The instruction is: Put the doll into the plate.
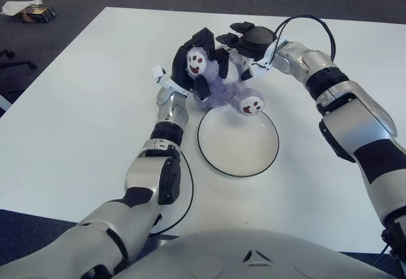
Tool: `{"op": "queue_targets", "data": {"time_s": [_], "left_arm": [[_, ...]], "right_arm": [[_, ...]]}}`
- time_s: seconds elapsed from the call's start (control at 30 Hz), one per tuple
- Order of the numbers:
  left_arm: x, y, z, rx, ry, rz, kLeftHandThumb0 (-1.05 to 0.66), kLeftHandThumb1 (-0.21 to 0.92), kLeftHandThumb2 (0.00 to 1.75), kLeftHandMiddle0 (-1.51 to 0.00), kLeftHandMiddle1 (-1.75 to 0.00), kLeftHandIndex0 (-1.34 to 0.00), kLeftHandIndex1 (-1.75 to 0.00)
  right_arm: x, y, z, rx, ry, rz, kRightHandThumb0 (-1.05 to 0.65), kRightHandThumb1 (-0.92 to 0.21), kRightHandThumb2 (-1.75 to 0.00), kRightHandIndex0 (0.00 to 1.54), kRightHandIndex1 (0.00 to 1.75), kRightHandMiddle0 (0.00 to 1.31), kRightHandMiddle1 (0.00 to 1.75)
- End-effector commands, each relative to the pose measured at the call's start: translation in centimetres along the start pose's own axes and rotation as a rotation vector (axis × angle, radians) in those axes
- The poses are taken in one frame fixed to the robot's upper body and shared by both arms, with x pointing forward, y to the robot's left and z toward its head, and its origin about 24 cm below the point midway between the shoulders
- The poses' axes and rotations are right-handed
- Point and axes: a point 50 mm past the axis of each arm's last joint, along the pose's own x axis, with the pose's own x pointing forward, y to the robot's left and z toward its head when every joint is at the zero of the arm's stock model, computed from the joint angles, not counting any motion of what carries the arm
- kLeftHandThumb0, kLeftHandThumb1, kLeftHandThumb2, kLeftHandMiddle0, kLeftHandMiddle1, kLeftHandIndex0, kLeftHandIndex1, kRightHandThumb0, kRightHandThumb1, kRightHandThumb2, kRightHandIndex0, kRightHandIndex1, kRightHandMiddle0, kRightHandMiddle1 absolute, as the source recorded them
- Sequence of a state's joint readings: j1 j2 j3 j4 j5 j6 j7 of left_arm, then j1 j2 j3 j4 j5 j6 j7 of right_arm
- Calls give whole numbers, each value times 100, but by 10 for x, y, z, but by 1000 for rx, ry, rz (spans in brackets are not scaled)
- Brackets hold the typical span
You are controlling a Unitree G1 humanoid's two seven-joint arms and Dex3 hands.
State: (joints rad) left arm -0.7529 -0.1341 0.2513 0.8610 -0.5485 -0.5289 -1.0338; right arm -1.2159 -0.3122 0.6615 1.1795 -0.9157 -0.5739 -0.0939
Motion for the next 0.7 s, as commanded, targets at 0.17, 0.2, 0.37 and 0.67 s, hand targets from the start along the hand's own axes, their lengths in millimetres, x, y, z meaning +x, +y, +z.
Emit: {"op": "queue_targets", "data": {"time_s": [0.17,0.2,0.37,0.67], "left_arm": [[5,-5,0,30,9,4,0,-12,175,-98,-157,-74,-175],[5,-5,0,31,10,4,0,-12,175,-98,-157,-73,-175],[6,-6,0,14,-6,-11,0,-12,175,-97,-158,-73,-175],[6,-6,0,82,6,34,0,-13,175,-98,-157,-74,-175]], "right_arm": [[5,4,6,27,-11,35,-88,-57,-61,1,1,0,20],[5,4,6,28,-12,40,-86,-57,-62,1,1,0,21],[5,12,8,67,-3,69,-81,-57,-64,0,0,0,22],[9,23,13,186,32,111,-72,-59,-68,1,0,0,32]]}}
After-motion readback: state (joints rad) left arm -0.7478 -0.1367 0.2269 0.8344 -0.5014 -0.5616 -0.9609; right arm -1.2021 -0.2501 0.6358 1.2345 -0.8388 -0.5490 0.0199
